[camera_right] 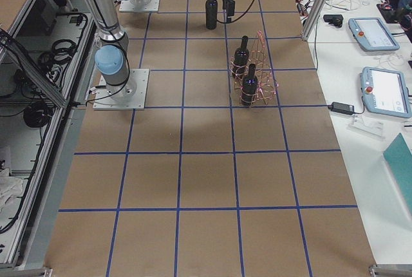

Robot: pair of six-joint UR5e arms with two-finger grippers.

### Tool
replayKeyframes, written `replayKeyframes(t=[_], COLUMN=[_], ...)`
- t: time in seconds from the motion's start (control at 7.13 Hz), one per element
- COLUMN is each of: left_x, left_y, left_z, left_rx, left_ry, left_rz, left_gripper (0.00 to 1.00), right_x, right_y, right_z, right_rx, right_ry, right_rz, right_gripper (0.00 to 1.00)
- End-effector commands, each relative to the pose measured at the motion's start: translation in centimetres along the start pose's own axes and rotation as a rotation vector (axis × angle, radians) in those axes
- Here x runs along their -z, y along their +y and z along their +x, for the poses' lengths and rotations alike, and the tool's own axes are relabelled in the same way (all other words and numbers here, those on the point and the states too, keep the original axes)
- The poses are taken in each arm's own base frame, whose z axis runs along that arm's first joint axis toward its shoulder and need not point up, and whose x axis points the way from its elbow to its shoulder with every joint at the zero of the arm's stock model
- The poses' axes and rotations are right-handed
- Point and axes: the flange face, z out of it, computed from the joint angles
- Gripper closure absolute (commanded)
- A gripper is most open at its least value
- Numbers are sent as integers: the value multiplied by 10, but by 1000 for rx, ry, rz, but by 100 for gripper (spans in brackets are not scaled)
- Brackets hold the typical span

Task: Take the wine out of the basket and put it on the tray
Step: 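Move the left gripper over the standing bottle while the right gripper withdraws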

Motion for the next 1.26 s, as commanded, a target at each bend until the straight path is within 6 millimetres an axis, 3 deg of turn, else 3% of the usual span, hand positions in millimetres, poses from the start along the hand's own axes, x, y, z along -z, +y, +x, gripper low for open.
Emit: replayKeyframes(t=[0.0, 0.42, 0.56, 0.84, 1.12], left_x=[-1, 1, 5, 2, 2], left_y=[2, 4, 4, 5, 6], left_z=[0, -4, -5, -6, -6], left_rx=[11, 29, 56, 63, 61], left_ry=[20, 22, 25, 20, 12], left_rz=[8, 13, 19, 10, 8], left_gripper=[0, 2, 16, 23, 42], right_x=[0, 3, 4, 4, 4], right_y=[1, 3, 3, 3, 3], right_z=[-2, -1, 0, 0, 1], right_rx=[11, 9, 8, 8, 8], right_ry=[-43, -46, -49, -46, -40], right_rz=[1, 8, 9, 8, 6], right_gripper=[0, 0, 0, 0, 0])
